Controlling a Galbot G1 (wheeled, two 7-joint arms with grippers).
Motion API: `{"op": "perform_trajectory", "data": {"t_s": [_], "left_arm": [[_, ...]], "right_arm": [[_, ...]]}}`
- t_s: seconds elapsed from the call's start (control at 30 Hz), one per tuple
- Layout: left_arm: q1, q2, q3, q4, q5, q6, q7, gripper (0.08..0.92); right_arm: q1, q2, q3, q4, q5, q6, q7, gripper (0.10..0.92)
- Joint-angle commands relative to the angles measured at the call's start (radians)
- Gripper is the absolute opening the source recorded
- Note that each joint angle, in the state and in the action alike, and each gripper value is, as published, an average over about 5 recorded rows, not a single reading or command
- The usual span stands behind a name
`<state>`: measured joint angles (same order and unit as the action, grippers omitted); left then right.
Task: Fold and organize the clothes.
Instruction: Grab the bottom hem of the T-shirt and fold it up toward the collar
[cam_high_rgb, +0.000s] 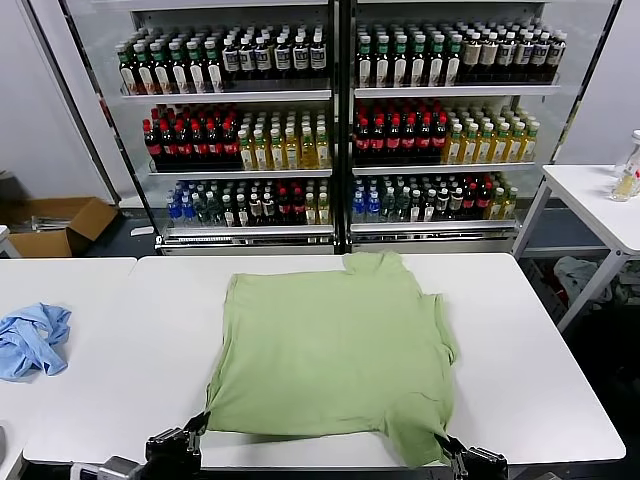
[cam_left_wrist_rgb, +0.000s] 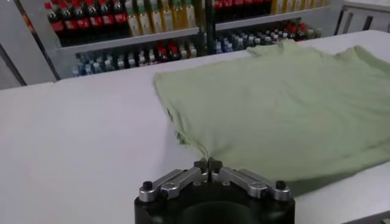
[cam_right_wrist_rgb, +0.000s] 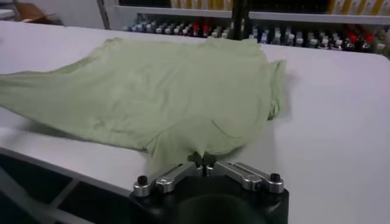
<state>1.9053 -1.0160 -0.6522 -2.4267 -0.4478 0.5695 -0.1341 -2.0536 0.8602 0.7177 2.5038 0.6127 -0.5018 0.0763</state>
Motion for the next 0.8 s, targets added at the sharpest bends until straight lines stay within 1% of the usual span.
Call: {"op": "perform_trajectory", "data": {"t_s": [0.03, 0.1, 0.17, 0.3, 0.4, 0.67, 0.8], "left_arm": [[0.077, 0.032, -0.099, -0.072, -0.043, 0.007, -0.002, 0.081], [0.040, 0.037, -0.088, -0.064, -0.052, 0.005, -0.003, 0.081], [-0.026, 0.046, -0.077, -0.035, -0.082, -0.007, -0.003, 0.081], [-0.188, 0.063, -0.037, 0.057, -0.136, -0.047, 0.010, 0.081], [-0.287, 0.060, -0.003, 0.127, -0.161, -0.063, 0.024, 0.081], [-0.452, 0.012, 0.065, 0.289, -0.177, -0.073, 0.077, 0.081], [-0.491, 0.004, 0.084, 0.346, -0.176, -0.074, 0.100, 0.081]], "right_arm": [[-0.026, -0.026, 0.057, 0.051, 0.049, -0.034, -0.002, 0.108], [0.025, -0.036, 0.067, 0.047, 0.088, -0.037, 0.017, 0.108], [0.111, -0.046, 0.063, 0.030, 0.130, -0.044, 0.039, 0.108], [0.323, -0.059, 0.002, -0.041, 0.172, -0.065, 0.071, 0.108], [0.457, -0.046, -0.062, -0.119, 0.179, -0.073, 0.087, 0.108], [0.706, 0.016, -0.251, -0.271, 0.124, -0.076, 0.103, 0.108], [0.773, 0.030, -0.307, -0.321, 0.087, -0.076, 0.105, 0.108]]}}
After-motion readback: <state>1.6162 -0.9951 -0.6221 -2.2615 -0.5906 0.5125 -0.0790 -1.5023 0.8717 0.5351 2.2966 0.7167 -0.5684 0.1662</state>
